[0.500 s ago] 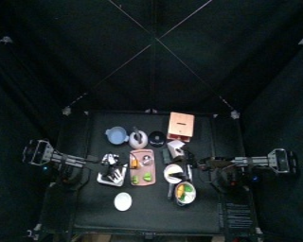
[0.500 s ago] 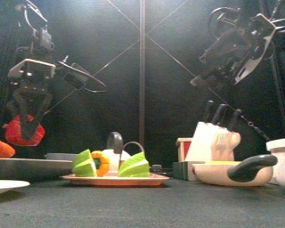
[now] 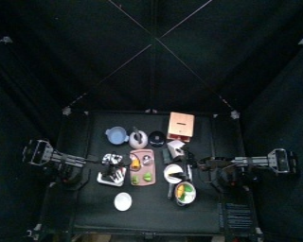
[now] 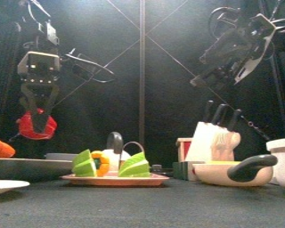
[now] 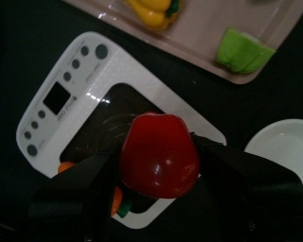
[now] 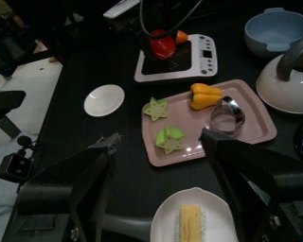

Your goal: Place apple on small plate

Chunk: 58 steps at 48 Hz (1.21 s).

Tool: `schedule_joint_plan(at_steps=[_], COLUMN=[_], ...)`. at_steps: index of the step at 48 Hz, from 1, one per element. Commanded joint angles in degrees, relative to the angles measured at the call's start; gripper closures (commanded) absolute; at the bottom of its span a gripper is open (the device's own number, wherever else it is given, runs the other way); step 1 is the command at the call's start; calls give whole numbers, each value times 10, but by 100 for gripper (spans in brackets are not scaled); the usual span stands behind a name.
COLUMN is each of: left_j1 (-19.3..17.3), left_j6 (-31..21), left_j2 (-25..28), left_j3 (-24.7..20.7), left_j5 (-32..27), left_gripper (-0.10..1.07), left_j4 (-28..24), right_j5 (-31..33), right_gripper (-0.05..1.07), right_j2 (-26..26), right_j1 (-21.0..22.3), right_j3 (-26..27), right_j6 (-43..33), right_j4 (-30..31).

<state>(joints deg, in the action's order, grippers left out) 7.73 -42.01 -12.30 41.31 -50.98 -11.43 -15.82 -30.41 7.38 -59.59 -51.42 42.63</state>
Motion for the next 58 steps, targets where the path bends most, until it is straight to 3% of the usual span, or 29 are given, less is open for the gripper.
schedule_joint_plan(at_steps=[1,13,18,37,45,58], left_j1=[20,76,89,91,85,66], left_j6=[38,142,181,424,482,486], left_j2=[-1,2,8,83,109,125], left_j3=[-16,-10,-5,-14,-28,-34], left_j5=[33,103,125,156,158,172], left_gripper=[20,20,20,20,19,19], left_j4=[2,51,110,374,414,417], right_j5=[-2,-2,-2,-2,-2,-2], right_gripper=[4,4,4,4,4,4], right_j2=[-4,-3,-3,-3,-3,-3], right_j1=[4,4,4,4,4,4], right_j3=[6,5,5,5,5,5], right_j6=[-2,-2,-3,-2,-3,-3], right_j4=[-1,-1,-1,-7,-7,-7])
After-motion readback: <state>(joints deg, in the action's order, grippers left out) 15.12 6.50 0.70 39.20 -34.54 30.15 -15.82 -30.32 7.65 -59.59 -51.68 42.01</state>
